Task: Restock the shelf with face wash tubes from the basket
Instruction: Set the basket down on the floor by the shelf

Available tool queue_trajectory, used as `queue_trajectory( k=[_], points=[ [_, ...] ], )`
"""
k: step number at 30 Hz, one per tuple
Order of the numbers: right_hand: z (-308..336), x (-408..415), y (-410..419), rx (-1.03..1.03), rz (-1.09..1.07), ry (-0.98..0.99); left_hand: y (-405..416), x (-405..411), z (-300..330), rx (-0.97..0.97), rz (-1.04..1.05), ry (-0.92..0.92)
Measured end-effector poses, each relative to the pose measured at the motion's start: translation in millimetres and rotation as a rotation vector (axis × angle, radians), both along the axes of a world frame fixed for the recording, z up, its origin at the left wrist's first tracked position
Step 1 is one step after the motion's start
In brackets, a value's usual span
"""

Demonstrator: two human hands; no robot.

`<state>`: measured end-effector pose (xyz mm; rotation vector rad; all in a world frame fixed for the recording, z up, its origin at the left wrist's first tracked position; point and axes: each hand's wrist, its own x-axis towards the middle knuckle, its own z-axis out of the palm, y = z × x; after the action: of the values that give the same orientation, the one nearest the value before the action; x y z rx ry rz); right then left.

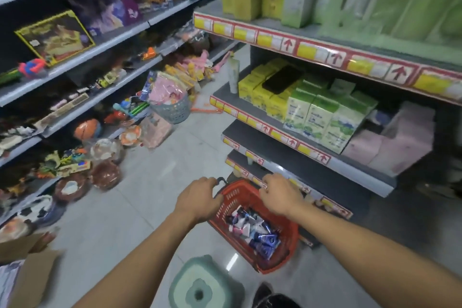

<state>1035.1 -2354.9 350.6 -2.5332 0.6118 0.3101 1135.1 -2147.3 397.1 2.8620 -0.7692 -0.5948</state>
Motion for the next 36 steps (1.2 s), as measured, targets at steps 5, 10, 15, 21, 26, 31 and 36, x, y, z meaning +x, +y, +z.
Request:
queue_trajectory(
  k=[5,10,15,21,26,31,36],
  points=[
    [-9.4,-9.9,-36.1,0.031,-0.094,0.019,-52.0,21.4,-0.1,0.035,-0.106,0.003],
    [-17.6,-18.9,-56.3,0.047,-0.197,0.025,-90.0,36.5,0.9,0.046,-0.212,0.016],
    [-31.1,-17.3,-62.9,0.056,-0.255,0.054,-116.7,58.3,-7.2,0.02,-0.277,0.049],
    [-42.9,5.7,-53.9,0.081,-0.371,0.098,-124.9,100.2,-32.7,-0.007,-0.379,0.091],
    [-55.0,35.9,-27.7,0.092,-0.522,0.156,-128.5,148.8,-48.8,-0.023,-0.521,0.148],
    [-56.7,79.5,6.5,0.071,-0.69,0.208,-122.5,205.8,-64.5,-0.062,-0.661,0.241],
    [-52.4,114.2,41.3,0.047,-0.78,0.241,-107.8,245.0,-58.9,-0.079,-0.728,0.297]
  ],
)
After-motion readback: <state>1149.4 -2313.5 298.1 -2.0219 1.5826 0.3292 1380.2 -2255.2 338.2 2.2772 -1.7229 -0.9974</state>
